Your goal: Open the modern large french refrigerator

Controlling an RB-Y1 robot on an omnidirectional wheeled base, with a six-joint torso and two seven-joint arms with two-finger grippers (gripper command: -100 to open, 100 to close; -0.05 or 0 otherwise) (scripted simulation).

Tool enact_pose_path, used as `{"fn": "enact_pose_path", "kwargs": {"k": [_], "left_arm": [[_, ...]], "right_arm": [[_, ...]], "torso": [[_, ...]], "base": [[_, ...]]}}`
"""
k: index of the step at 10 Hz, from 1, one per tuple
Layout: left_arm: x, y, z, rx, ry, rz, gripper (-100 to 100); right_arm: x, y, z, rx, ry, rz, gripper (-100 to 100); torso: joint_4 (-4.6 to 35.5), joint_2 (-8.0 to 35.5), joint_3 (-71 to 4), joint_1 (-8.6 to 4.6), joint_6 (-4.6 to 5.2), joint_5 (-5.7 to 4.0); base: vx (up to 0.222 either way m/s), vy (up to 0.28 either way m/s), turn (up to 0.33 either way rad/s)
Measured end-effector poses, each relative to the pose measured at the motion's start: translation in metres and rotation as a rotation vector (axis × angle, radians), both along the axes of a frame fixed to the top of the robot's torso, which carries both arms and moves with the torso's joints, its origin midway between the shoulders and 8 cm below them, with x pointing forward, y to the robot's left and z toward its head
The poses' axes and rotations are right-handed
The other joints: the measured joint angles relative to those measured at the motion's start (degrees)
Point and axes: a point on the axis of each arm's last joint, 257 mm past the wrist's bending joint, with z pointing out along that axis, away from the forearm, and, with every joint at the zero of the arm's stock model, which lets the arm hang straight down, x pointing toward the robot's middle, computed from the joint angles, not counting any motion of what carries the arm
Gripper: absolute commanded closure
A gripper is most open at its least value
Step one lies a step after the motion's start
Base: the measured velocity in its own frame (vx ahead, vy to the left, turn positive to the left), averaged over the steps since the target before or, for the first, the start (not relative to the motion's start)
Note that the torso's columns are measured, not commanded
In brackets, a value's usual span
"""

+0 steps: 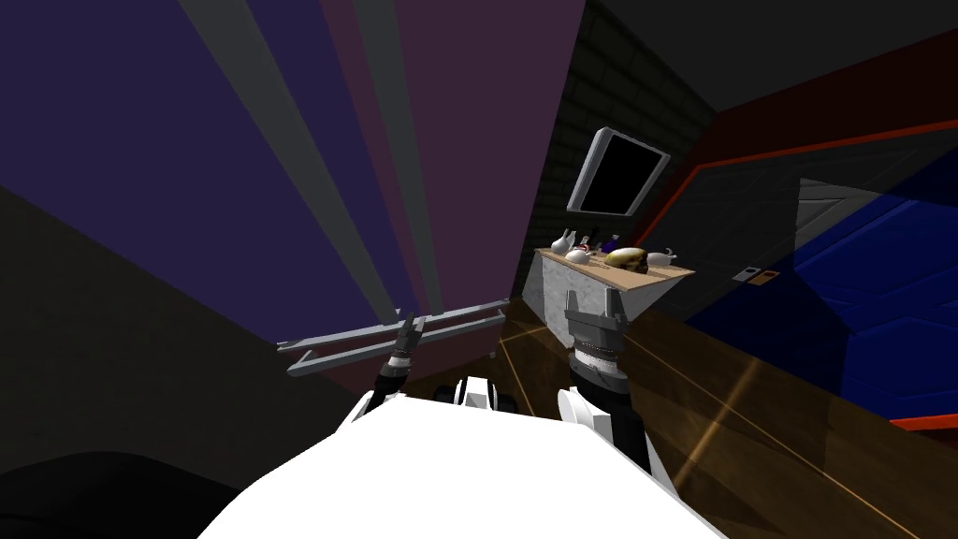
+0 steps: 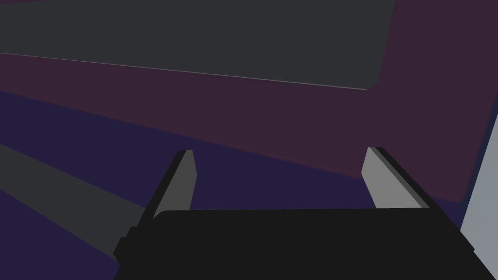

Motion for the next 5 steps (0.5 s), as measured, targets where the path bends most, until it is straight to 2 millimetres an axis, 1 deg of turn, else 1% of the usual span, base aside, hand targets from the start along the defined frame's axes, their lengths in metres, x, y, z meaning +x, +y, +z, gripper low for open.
{"fn": "enact_pose_path", "kwargs": {"k": [3, 5], "left_arm": [[-0.008, 0.002, -0.025, -0.025, 0.023, 0.012, -100], [-0.013, 0.004, -0.041, -0.04, 0.037, 0.019, -100]], "right_arm": [[0.0, 0.0, 0.0, 0.0, 0.0, 0.0, 0], [0.0, 0.0, 0.0, 0.0, 0.0, 0.0, 0]], "torso": [[-0.06, -0.19, -0.12, -0.17, 0.0, -0.05], [-0.05, -0.17, -0.11, -0.05, 0.0, -0.02]], "base": [[0.088, -0.062, 0.019], [0.087, -0.053, 0.012]]}}
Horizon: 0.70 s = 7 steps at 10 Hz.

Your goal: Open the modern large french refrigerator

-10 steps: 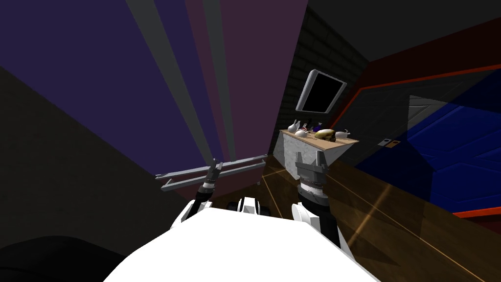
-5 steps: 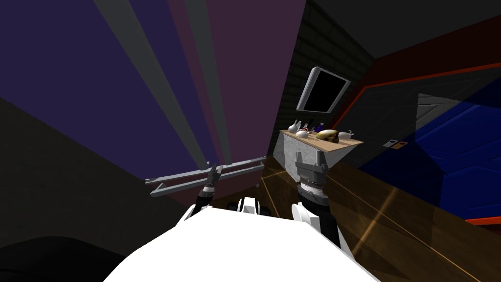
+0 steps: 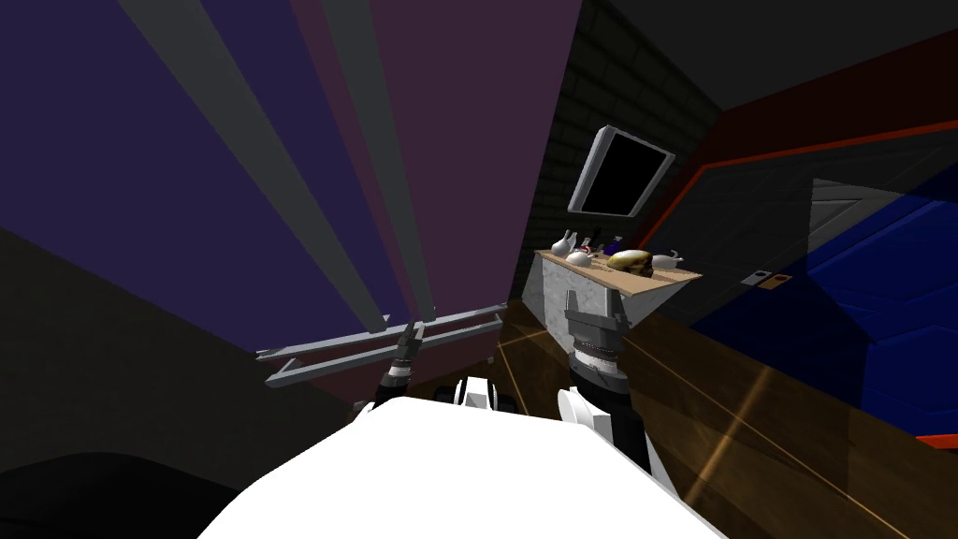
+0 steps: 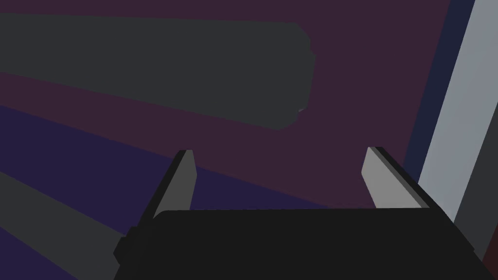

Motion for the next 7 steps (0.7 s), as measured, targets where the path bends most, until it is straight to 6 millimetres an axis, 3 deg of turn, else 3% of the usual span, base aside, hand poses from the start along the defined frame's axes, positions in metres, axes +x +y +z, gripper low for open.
{"fn": "enact_pose_path", "kwargs": {"k": [4, 7], "left_arm": [[-0.013, 0.001, -0.024, -0.035, 0.022, 0.017, -100], [-0.019, -0.001, -0.029, -0.065, 0.02, 0.034, -100]], "right_arm": [[0.0, 0.0, 0.0, 0.0, 0.0, 0.0, 0], [0.0, 0.0, 0.0, 0.0, 0.0, 0.0, 0]], "torso": [[0.01, 0.03, 0.03, -0.07, 0.01, -0.01], [-0.09, -0.19, -0.09, -0.13, 0.21, 0.03]], "base": [[0.07, -0.046, 0.023], [0.009, -0.012, 0.019]]}}
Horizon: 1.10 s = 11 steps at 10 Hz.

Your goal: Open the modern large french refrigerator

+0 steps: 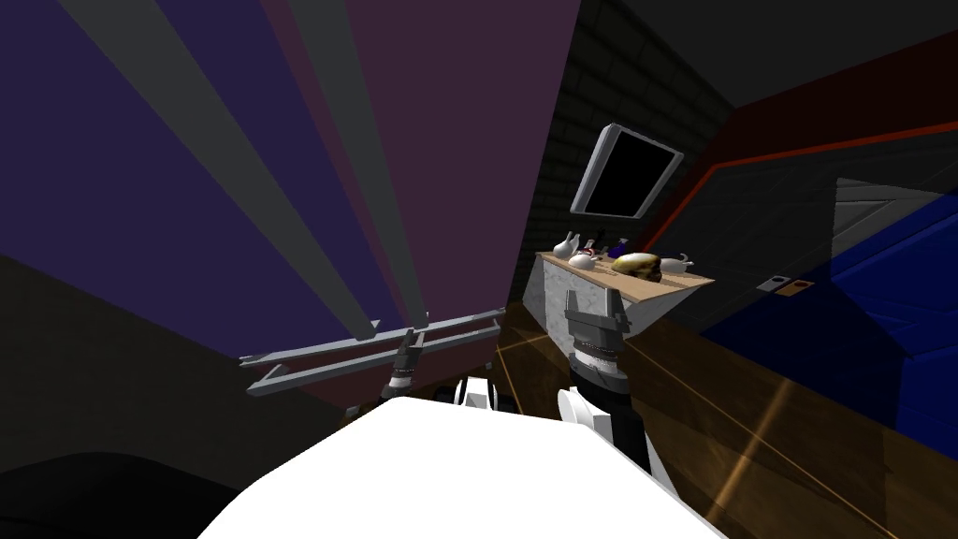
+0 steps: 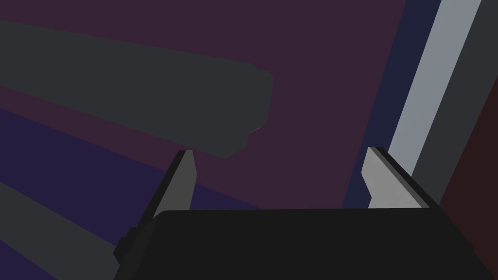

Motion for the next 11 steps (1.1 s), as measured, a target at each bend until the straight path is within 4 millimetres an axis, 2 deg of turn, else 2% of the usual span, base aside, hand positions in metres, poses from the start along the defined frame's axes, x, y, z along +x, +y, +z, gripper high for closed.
{"fn": "enact_pose_path", "kwargs": {"k": [5, 6, 9, 10, 11], "left_arm": [[0.018, 0.005, 0.006, -0.001, 0.018, 0.003, -100], [0.018, 0.006, 0.005, -0.002, 0.022, 0.004, 100], [0.006, 0.005, 0.008, 0.002, -0.014, 0.003, 100], [0.004, 0.005, 0.009, 0.003, -0.018, 0.003, -100], [0.007, 0.006, 0.01, 0.009, -0.017, -0.009, -100]], "right_arm": [[0.0, 0.0, 0.0, 0.0, 0.0, 0.0, 0], [0.0, 0.0, 0.0, 0.0, 0.0, 0.0, 0], [0.0, 0.0, 0.0, 0.0, 0.0, 0.0, 0], [0.0, 0.0, 0.0, 0.0, 0.0, 0.0, 0], [0.0, 0.0, 0.0, 0.0, 0.0, 0.0, 0]], "torso": [[0.3, -0.37, -0.32, -0.01, 0.13, -0.31], [0.14, -0.28, -0.23, -0.01, 0.02, -0.19], [-0.3, -0.65, -0.31, 0.24, 0.14, 0.21], [-0.17, -0.45, -0.25, 0.18, 0.0, 0.1], [0.0, -0.04, -0.04, 0.16, -0.14, 0.01]], "base": [[-0.018, -0.012, 0.015], [0.018, 0.013, -0.018], [0.011, 0.02, -0.005], [-0.019, 0.021, -0.038], [-0.031, 0.068, -0.064]]}}
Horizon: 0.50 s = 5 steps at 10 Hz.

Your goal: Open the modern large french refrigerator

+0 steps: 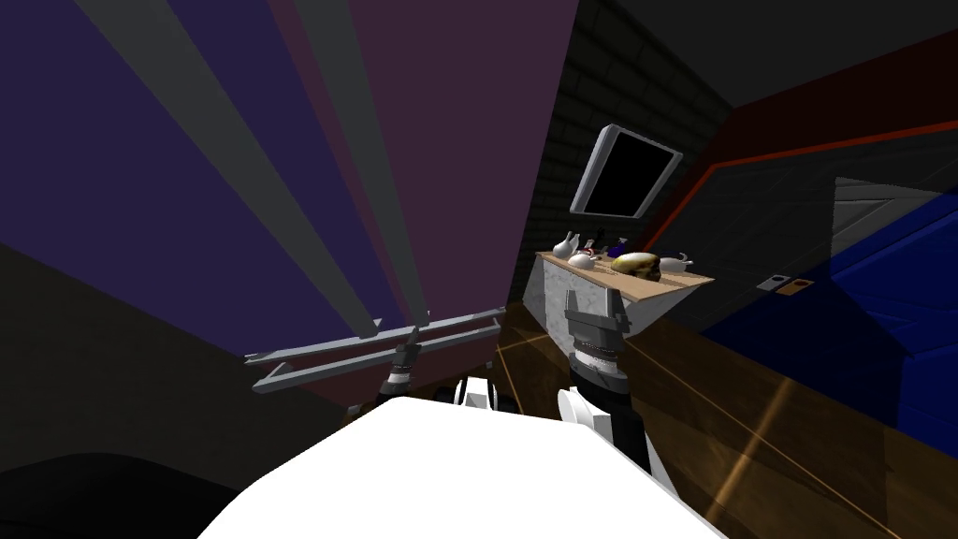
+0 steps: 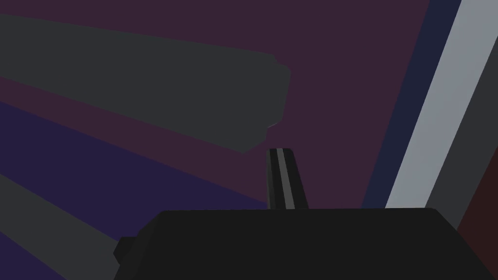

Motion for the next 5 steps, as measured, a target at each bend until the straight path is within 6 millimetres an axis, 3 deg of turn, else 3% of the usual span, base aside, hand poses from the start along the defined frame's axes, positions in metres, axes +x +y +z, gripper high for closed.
{"fn": "enact_pose_path", "kwargs": {"k": [5], "left_arm": [[0.026, -0.015, 0.005, -0.058, 0.026, -0.095, -100]], "right_arm": [[0.0, 0.0, 0.0, 0.0, 0.0, 0.0, 0]], "torso": [[0.17, 0.29, 0.17, -0.16, -0.08, -0.12]], "base": [[-0.048, 0.113, -0.099]]}}
